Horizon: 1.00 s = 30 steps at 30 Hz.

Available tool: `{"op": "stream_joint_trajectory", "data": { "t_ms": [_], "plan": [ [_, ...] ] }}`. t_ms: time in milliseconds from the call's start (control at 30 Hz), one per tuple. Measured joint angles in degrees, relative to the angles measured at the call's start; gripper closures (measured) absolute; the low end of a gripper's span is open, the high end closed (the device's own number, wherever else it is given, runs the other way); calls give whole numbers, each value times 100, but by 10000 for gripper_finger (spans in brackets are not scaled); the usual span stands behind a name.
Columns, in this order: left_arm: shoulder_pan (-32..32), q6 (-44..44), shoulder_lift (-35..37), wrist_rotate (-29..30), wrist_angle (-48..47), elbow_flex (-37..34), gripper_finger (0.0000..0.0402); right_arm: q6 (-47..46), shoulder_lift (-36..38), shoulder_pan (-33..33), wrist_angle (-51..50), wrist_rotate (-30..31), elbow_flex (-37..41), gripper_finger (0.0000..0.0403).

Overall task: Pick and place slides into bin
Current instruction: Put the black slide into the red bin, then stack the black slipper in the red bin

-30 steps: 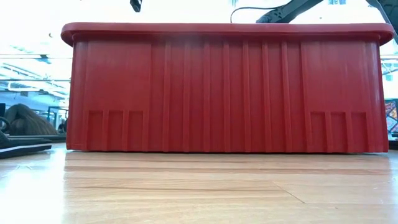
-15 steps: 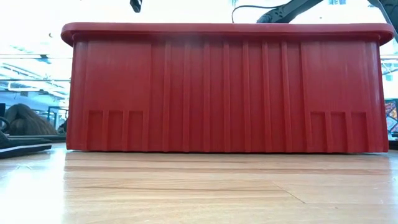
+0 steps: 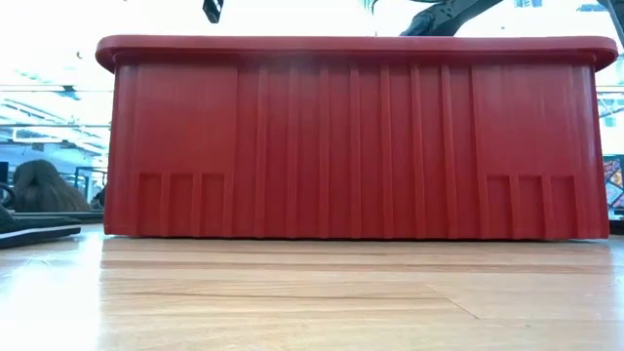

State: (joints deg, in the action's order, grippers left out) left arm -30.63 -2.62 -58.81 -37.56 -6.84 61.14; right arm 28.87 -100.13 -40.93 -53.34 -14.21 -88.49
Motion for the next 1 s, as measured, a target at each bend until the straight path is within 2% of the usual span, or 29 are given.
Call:
{"op": "stream_joint_trajectory", "data": {
  "t_ms": [133,267,400,567,667,767,867,1000],
  "plan": [
    [0,208,0,2,-201,0,395,-503,237,-11,150,95,0,212],
    [0,228,0,2,-344,0,399,-754,462,34,160,15,0,179],
    [0,219,44,2,-467,0,396,-869,643,143,154,-58,0,169],
    [5,226,213,-35,-593,0,392,-1098,761,471,157,-82,0,176],
    [7,215,400,-39,-895,0,392,-1525,831,752,251,-104,0,197],
    [25,232,641,-44,-1547,2,392,-2128,961,1120,444,-306,0,237],
    [147,276,891,-102,-2407,2,392,-2718,1162,1607,1040,-655,0,296],
    [503,439,1239,-747,-3524,2,400,-2850,1486,2464,1996,-692,0,385]
  ]
}}
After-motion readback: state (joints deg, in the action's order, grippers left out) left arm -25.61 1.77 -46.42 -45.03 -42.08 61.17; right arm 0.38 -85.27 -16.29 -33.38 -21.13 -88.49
